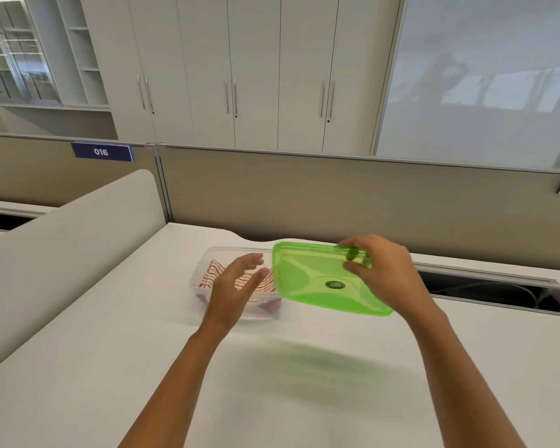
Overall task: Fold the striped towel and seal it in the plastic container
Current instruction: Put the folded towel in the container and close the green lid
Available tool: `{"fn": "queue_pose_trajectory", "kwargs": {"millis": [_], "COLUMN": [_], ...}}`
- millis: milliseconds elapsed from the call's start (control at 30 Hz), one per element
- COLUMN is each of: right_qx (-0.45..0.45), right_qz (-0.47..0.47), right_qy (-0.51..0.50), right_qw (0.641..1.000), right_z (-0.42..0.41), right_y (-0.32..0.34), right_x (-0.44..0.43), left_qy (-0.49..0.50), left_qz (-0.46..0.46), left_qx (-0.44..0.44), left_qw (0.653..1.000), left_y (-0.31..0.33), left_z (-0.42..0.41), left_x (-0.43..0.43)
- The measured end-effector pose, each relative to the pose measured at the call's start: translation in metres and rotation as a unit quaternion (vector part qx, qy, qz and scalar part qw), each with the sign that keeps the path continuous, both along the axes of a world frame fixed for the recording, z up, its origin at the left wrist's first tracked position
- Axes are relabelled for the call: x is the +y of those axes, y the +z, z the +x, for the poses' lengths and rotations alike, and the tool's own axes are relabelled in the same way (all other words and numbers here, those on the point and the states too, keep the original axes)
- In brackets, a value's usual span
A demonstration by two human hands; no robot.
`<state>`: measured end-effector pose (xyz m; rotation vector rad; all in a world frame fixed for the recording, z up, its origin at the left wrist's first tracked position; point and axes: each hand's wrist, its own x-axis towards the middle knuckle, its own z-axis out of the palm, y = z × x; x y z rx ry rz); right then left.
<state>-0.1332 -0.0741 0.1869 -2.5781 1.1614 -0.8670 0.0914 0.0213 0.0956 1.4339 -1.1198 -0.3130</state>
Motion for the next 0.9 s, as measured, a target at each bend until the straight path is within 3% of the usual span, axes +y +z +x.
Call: {"fn": "queue_pose_trajectory", "kwargs": {"millis": [100, 233, 367, 500, 567, 700, 900], "right_qx": [-0.079, -0.118, -0.216, -0.33, -0.328, -0.29, -0.223], "right_qz": [0.137, 0.169, 0.109, 0.245, 0.303, 0.308, 0.292], "right_qy": [0.08, 0.103, 0.029, -0.007, -0.008, -0.011, 0.01], "right_qw": [0.984, 0.973, 0.97, 0.912, 0.895, 0.906, 0.93], "right_z": [0.008, 0.027, 0.036, 0.046, 0.053, 0.067, 0.084], "right_y": [0.017, 0.012, -0.016, -0.058, -0.077, -0.094, -0.098], "right_x": [0.002, -0.005, -0.011, -0.003, 0.003, 0.01, 0.011], "left_qy": [-0.056, -0.042, -0.03, 0.032, 0.064, 0.123, 0.236], "left_qz": [-0.003, -0.03, -0.029, -0.026, -0.028, -0.039, 0.042], "left_qx": [0.075, 0.184, 0.222, 0.269, 0.294, 0.316, 0.192], "left_qw": [0.996, 0.982, 0.974, 0.962, 0.953, 0.94, 0.952], "left_y": [0.005, 0.007, 0.008, 0.006, 0.006, 0.003, -0.009], "left_z": [-0.004, -0.002, 0.006, 0.025, 0.035, 0.051, 0.082], "left_x": [-0.002, 0.001, 0.004, 0.002, -0.001, -0.006, -0.014]}}
